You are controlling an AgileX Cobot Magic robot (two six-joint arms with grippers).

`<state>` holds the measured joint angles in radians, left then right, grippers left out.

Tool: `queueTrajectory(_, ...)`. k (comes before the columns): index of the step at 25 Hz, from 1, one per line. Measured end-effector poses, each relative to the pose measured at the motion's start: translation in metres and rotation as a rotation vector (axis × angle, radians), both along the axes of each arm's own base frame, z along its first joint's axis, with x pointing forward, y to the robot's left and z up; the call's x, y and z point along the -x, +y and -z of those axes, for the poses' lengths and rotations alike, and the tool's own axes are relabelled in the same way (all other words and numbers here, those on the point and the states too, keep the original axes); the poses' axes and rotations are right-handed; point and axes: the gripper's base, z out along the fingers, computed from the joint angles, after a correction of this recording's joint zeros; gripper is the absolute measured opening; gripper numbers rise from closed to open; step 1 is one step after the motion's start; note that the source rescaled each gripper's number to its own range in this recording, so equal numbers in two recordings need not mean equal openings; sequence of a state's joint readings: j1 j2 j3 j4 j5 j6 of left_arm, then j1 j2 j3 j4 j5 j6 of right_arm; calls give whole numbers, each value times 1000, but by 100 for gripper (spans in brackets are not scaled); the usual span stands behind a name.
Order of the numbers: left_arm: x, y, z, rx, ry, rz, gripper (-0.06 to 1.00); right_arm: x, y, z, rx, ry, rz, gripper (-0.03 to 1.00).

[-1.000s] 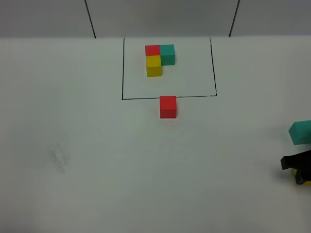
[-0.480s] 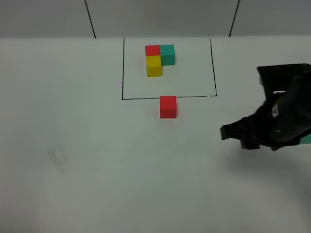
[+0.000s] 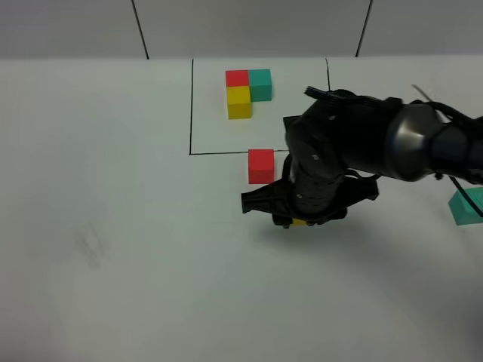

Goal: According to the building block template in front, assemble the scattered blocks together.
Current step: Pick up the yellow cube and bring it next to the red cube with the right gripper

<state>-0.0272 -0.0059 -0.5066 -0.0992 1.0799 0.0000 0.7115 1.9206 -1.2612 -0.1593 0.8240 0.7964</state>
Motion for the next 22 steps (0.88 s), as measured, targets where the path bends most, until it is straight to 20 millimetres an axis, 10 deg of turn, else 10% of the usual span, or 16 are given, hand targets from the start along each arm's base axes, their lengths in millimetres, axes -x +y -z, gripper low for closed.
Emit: queueTrajectory(22,0,0,0,-4,-1,3,78,-22,42,46,-63,-65,-23,2)
